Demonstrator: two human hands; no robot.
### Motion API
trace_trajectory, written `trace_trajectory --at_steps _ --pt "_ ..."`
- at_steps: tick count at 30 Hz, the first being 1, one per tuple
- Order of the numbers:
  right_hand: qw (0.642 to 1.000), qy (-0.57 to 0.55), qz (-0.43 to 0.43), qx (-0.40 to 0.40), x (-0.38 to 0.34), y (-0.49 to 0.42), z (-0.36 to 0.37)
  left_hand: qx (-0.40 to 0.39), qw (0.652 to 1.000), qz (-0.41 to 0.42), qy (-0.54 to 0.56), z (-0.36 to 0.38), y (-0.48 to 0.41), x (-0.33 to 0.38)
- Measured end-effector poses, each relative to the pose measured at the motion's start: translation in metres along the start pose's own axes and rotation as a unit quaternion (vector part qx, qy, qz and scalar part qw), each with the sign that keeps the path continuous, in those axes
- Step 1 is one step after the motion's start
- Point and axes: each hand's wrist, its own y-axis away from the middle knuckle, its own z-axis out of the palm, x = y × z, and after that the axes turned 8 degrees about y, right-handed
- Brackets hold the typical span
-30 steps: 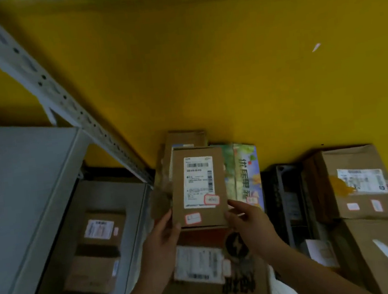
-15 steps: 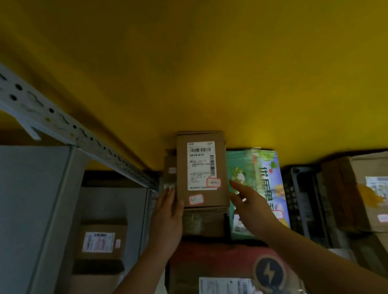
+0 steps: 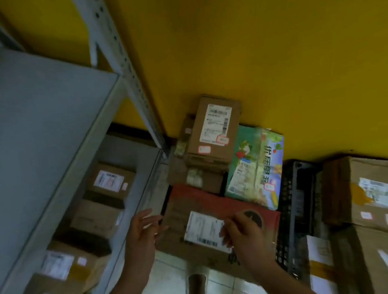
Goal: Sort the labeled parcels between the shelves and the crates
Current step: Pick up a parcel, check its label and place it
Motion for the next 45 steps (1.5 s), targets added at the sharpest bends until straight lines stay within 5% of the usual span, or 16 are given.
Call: trace_trajectory --at_steps 7,16,34,45 --pt "0.992 -0.006 -0.017 -0.121 0.048 0.092 0.055 0.146 0.98 -0.071 0.116 -0.086 0.144 -0.093" --pt "0.948 0.119 -0.013 -0.295 0.083 0.173 0.158 0.283 0.931 -0.117 0.198 -0.214 0.262 -0.184" --pt "0.832 0.367 -0.089 -0.406 0.218 0.375 0.453 0.337 0.894 -0.146 0.256 -0.511 0.402 -0.429" --pt "0.759 0.445 -0.253 -0.403 0.238 0.369 0.634 0.356 0.906 -0.124 0.19 -0.617 0.332 -0.5"
